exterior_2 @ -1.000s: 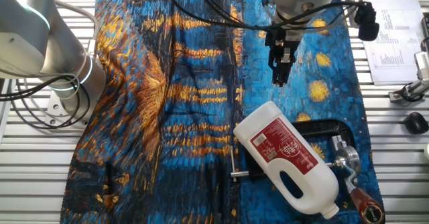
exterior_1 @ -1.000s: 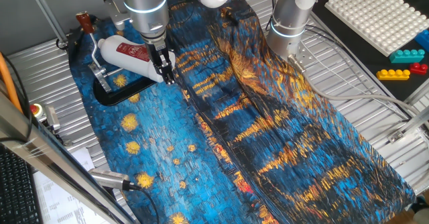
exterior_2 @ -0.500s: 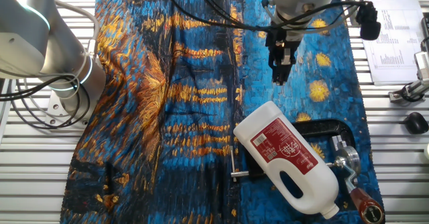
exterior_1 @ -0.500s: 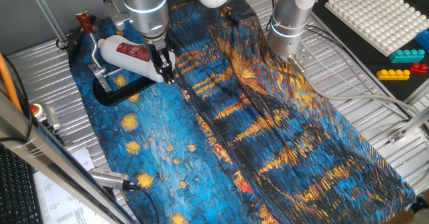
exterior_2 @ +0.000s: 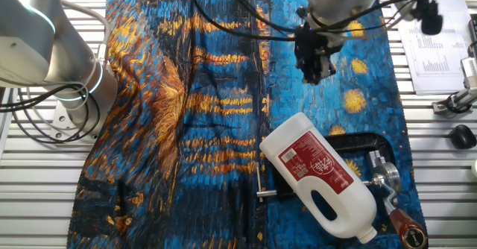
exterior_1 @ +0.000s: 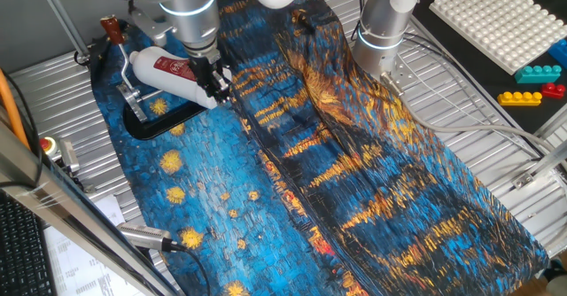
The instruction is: Push down the lever
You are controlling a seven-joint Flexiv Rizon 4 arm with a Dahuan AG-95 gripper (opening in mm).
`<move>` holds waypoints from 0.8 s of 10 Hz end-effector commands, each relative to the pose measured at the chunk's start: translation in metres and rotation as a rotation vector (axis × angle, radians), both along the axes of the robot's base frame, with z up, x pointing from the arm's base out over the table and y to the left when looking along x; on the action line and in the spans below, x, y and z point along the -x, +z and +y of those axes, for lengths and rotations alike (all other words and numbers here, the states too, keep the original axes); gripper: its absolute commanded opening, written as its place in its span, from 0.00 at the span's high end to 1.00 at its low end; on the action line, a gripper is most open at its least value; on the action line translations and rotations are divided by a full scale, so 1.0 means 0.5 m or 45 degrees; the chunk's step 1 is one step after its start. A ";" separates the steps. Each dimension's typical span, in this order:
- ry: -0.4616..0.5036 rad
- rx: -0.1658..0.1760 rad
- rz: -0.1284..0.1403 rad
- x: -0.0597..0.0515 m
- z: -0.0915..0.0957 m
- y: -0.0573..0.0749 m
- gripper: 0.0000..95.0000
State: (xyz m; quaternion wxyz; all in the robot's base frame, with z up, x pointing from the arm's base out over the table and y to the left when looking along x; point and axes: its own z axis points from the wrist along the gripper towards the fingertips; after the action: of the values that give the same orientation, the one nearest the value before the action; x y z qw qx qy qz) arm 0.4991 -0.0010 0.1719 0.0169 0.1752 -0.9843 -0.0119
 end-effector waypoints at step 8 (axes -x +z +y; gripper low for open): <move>0.912 0.182 0.256 -0.086 -0.134 0.021 1.00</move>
State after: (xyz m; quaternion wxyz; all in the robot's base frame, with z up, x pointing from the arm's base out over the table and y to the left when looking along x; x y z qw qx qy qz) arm 0.5223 -0.0486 0.1777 0.1014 0.4200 -0.9017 0.0144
